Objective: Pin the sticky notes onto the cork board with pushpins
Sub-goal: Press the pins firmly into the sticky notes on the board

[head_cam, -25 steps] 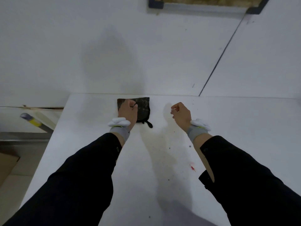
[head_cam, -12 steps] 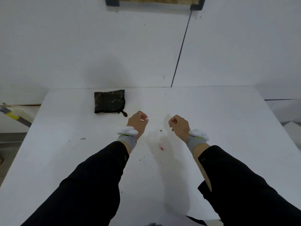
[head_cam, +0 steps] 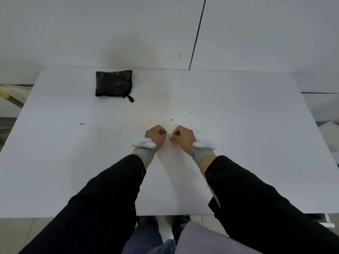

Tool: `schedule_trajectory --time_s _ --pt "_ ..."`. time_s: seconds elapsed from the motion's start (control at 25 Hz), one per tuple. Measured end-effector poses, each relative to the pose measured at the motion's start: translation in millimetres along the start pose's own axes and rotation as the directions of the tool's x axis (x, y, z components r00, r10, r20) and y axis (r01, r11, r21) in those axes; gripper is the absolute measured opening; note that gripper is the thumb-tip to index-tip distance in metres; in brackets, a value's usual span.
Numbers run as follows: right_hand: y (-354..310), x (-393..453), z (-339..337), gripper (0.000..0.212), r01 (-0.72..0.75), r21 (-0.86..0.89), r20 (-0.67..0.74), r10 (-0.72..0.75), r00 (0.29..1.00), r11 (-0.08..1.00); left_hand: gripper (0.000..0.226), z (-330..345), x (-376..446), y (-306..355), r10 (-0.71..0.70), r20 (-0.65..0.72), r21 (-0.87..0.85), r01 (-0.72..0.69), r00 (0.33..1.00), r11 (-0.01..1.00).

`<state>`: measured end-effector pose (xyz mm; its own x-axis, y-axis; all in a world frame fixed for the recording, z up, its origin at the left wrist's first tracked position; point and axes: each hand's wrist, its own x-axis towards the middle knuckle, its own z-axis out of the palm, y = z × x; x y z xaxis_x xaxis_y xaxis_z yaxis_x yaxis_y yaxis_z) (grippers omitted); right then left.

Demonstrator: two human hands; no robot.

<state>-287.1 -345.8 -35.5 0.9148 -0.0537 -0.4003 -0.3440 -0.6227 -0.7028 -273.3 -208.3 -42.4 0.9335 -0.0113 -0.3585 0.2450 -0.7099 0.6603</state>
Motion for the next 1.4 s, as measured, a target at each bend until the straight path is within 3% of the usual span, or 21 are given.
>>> schedule_trajectory --time_s 0.2,0.4,0.52,0.64,0.76,0.92,1.08,1.4 --pt "0.3 -1.1 13.2 0.017 0.026 -0.102 -0.010 -0.027 1.000 0.994 0.016 3.8 -9.2 -2.8 -0.047 -0.013 -0.019 0.047 0.999 0.999" --pt "-0.2 0.8 16.5 0.003 0.056 -0.217 -0.031 -0.065 0.997 0.975 0.014 1.0 -13.1 -3.8 -0.058 -0.018 -0.059 0.057 0.998 0.997" --pt "-8.5 -0.5 11.3 0.003 0.095 -0.120 -0.097 -0.107 0.990 0.988 0.016 -4.6 -9.8 3.4 -0.064 -0.010 -0.112 0.062 0.998 0.992" --pt "-27.7 0.4 1.1 0.007 0.147 0.030 -0.171 -0.140 0.975 0.989 0.011 -13.9 -6.2 19.2 -0.108 0.001 -0.355 0.101 0.994 0.929" --pt "-47.8 2.6 -17.4 0.012 0.211 0.113 -0.230 -0.181 0.956 0.971 0.005 -29.2 -2.9 42.0 -0.070 -0.032 -0.514 0.044 0.997 0.857" --pt "-78.2 11.3 -48.7 0.010 0.296 0.173 -0.307 -0.235 0.922 0.939 0.005 -55.7 8.1 77.4 -0.010 -0.115 -0.580 -0.058 0.993 0.812" --pt "-108.2 20.5 -76.1 0.016 0.364 0.297 -0.384 -0.239 0.892 0.883 0.016 -78.7 20.5 113.6 0.032 -0.251 -0.580 -0.177 0.967 0.795" --pt "-170.9 39.5 -148.5 0.005 0.496 0.356 -0.486 -0.296 0.822 0.792 0.015 -136.1 48.2 191.8 0.182 -0.344 -0.503 -0.345 0.921 0.792"
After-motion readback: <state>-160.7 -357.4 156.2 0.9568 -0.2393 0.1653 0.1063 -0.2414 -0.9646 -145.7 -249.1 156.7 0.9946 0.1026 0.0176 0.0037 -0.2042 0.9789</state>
